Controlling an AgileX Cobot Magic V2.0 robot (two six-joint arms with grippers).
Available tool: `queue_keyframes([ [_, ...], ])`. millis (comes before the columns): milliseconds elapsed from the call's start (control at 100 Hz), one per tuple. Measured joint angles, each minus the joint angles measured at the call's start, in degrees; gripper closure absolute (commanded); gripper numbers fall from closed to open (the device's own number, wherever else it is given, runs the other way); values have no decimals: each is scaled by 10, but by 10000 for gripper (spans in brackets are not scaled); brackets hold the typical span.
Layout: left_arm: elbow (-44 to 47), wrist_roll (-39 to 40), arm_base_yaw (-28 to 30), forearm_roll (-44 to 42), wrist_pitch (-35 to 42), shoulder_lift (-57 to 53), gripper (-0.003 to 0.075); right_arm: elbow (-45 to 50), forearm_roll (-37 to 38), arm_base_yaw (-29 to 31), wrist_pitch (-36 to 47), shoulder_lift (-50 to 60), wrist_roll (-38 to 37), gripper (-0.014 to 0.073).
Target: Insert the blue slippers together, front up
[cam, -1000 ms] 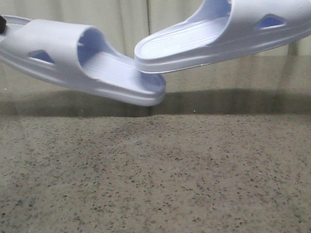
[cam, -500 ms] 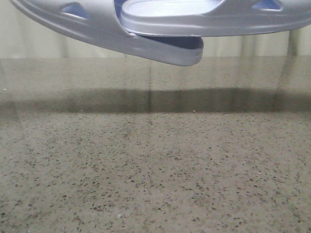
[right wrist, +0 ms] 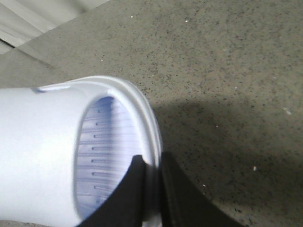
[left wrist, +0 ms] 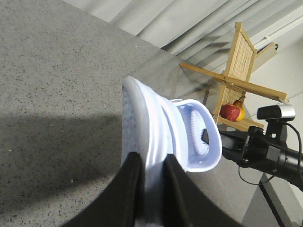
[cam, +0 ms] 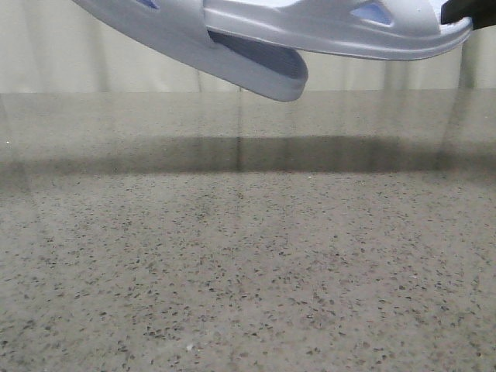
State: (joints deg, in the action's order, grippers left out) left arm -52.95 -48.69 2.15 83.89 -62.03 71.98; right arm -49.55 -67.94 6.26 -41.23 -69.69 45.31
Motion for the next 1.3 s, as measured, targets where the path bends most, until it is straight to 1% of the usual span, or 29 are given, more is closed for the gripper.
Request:
queue_keyframes([
  [50,0,-1,1,2,-4,0,705,0,-23,0,-4,-10,28,701],
  [140,0,-3,1,5,-8,0,705,0,-51,0,-15,-29,55,701],
  [390,0,-11,1,21,-30,0,705,0,-75,-14,-21,-82,101,701],
  [530,0,-12,1,24,-35,-2,705,0,-105,-39,-20,-108,139,701],
  [730,-1,-13,5,22,-35,-4,705,0,-149,-76,6,-121,192,701],
  [1120,-3,-18,7,22,-26,9,705,-25,-146,-84,13,-123,205,698],
  [1210,-3,-21,7,16,-23,9,705,-25,-145,-79,9,-123,205,654],
  [1300,-3,-21,7,-9,-7,9,705,-25,-145,-69,-8,-123,205,565],
])
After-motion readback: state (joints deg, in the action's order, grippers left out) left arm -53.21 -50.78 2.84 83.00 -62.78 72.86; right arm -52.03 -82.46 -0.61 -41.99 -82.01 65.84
